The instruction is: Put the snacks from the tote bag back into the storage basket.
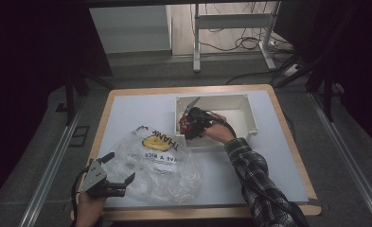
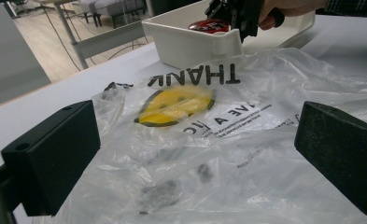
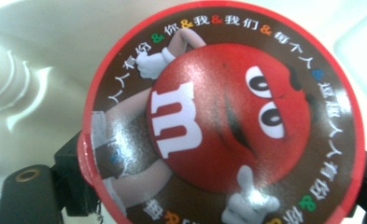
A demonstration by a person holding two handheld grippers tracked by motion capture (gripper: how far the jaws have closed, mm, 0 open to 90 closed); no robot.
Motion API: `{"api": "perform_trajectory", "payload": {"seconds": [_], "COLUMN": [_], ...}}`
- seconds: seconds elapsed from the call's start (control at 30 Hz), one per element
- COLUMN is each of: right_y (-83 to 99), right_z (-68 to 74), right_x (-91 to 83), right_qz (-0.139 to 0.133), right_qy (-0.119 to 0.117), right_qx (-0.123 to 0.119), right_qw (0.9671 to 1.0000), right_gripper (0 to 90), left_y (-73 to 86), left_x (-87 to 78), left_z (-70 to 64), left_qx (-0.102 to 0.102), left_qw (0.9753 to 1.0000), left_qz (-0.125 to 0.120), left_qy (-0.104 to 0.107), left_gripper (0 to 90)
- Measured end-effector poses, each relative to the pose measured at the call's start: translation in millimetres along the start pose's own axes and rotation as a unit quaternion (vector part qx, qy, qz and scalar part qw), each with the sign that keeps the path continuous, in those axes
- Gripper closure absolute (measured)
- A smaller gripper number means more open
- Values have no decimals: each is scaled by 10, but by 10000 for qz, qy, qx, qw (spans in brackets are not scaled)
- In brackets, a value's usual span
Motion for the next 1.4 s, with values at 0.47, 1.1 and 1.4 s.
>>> {"api": "perform_trajectory", "payload": {"seconds": [0.47,1.1,1.4], "right_y": [-7,16,33], "right_z": [32,87,138], "right_x": [-46,-159,-202], "right_qz": [-114,-316,-453], "right_qy": [34,131,154], "right_qx": [-89,-202,-201], "right_qw": [9999,9992,9987], "right_gripper": [115,106,104], "left_y": [0,2,2], "left_x": [-2,0,1], "left_z": [0,-2,-5], "left_qx": [-1,3,8], "left_qw": [10000,10000,10000], "left_qz": [-4,1,6], "left_qy": [-6,-23,-31], "left_gripper": [1,1,1]}}
Point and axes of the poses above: each handheld gripper's, and its own axes: x roughly forward along the jaws, y roughly out of its underside, z roughly to its left, the point moved 1 cm from there along x, roughly forward along the jaws, and after that the axes turned 13 degrees about -y, right-handed, at the moved point
